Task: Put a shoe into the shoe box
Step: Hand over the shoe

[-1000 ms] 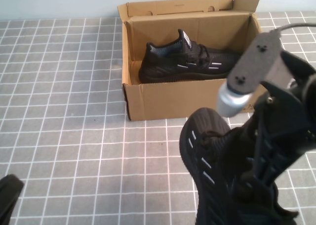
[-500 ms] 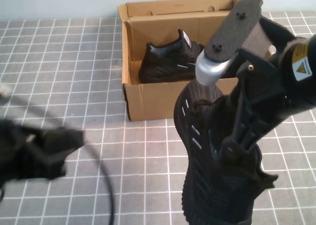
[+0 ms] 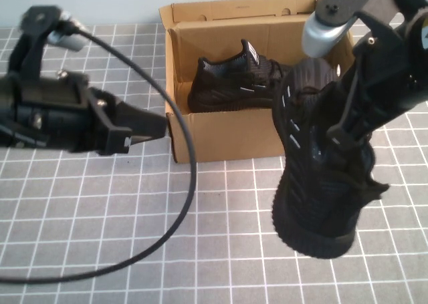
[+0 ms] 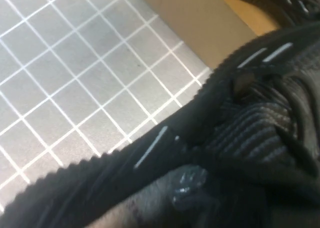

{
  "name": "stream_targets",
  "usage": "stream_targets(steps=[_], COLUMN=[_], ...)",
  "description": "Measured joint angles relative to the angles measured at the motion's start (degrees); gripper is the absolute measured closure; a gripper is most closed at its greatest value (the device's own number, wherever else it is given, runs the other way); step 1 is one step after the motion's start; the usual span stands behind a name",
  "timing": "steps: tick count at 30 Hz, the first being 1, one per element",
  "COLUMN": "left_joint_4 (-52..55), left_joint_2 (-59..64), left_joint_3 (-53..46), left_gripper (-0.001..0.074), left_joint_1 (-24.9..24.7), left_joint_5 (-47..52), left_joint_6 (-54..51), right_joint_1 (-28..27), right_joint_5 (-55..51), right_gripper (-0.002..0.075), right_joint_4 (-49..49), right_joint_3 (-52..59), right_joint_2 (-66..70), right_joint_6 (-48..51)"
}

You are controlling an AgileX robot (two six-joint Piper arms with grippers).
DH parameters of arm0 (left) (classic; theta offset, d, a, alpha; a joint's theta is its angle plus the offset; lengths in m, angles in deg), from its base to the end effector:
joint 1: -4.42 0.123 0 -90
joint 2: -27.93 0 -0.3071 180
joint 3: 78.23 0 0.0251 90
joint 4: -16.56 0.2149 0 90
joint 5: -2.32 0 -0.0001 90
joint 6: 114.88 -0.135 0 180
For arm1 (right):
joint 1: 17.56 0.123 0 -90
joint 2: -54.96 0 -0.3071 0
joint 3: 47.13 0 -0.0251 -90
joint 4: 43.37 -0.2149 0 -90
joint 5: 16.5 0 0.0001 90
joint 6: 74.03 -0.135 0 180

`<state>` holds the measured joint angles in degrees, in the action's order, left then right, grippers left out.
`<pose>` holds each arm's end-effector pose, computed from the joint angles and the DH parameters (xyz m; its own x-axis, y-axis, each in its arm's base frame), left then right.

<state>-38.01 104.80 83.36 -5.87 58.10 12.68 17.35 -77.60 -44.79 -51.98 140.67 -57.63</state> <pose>0.1964 -0.1281 0.3558 -0.5381 0.2809 -0.7947 0.7486 0.5924 -0.2976 0.2184 0.1560 0.3818 -0.4637 -0.6538 -0.5979 -0.7362 0.6598 -0.1505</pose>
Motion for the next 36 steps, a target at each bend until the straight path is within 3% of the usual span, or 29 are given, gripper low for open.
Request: stream_targets(steps=[6, 16, 25, 28, 33, 36], left_joint_4=[-2.3, -1.7, 0.2, 1.4, 3.5, 3.6], left_joint_2=[7.1, 12.4, 13.4, 13.4, 13.4, 13.4], left_joint_3=[9.1, 17.9, 18.0, 18.0, 18.0, 18.0], left_gripper=[0.0736, 0.0736, 0.0719, 0.0626, 0.0309, 0.021], left_joint_1=[0.0, 0.0, -4.5, -7.5, -11.6, -12.7], left_joint_5=[11.8, 13.7, 13.8, 13.9, 14.1, 14.1], left_joint_6=[-6.8, -11.3, -14.0, -14.4, -17.4, -20.2], right_joint_1=[-1.4, -1.4, -1.4, -1.4, -1.4, -1.5], right_joint_5=[0.0, -8.0, -10.3, -10.2, -10.0, -9.6], right_gripper=[0.0731, 0.0731, 0.0731, 0.0731, 0.0731, 0.0731], right_joint_4=[-8.9, -22.0, -24.7, -24.7, -23.9, -23.2], right_joint_3=[0.0, 0.0, 0.0, 0.0, 0.0, 0.0], right_joint_2=[0.7, 0.7, 0.7, 0.7, 0.7, 0.7], right_joint_6=[14.7, 40.6, 48.9, 49.6, 49.8, 49.9])
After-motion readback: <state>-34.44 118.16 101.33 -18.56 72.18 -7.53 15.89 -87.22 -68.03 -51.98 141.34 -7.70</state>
